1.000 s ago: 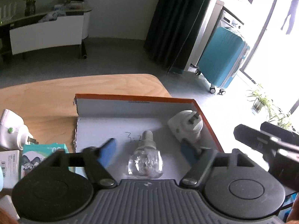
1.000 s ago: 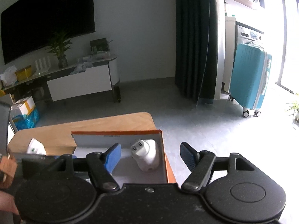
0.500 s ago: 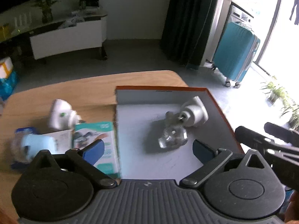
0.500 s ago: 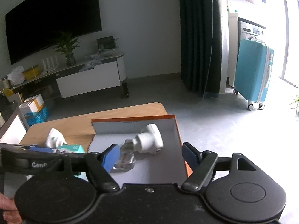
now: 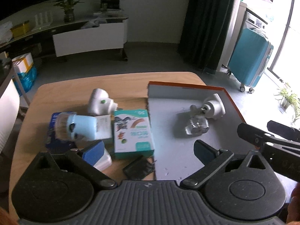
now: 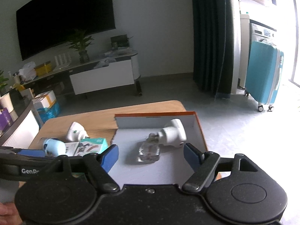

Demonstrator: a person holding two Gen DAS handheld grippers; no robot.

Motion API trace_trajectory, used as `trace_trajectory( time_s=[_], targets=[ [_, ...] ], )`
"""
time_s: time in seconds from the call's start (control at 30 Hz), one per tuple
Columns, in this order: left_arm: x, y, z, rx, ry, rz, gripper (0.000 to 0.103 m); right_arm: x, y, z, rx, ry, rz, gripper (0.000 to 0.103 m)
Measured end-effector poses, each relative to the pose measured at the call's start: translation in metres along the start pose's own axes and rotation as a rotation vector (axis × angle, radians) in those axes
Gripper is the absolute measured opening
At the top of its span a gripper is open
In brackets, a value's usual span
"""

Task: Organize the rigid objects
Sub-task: 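Withdraw both grippers from the tray back toward the table items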

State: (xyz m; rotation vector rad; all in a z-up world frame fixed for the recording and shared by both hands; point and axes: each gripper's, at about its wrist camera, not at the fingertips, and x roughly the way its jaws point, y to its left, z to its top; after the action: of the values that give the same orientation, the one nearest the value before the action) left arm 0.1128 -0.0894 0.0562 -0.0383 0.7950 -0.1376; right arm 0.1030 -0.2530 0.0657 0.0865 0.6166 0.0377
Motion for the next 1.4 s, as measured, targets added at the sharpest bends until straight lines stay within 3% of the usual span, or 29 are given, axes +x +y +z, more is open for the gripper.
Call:
trace_trajectory(
  time_s=[0.77,1.4],
  targets=[
    [-0.026,0.067,-0.033,-0.116,0.004,0.075,0.103,0.003,0.068,-0.017,-0.098,0.044,0.119,0.091],
    [-0.032,0.116,-0.070,-0.208,0.011,0.080,0.103,0.012,0.109,-0.042,-0.158,0.113,0.217,0.092]
  ],
)
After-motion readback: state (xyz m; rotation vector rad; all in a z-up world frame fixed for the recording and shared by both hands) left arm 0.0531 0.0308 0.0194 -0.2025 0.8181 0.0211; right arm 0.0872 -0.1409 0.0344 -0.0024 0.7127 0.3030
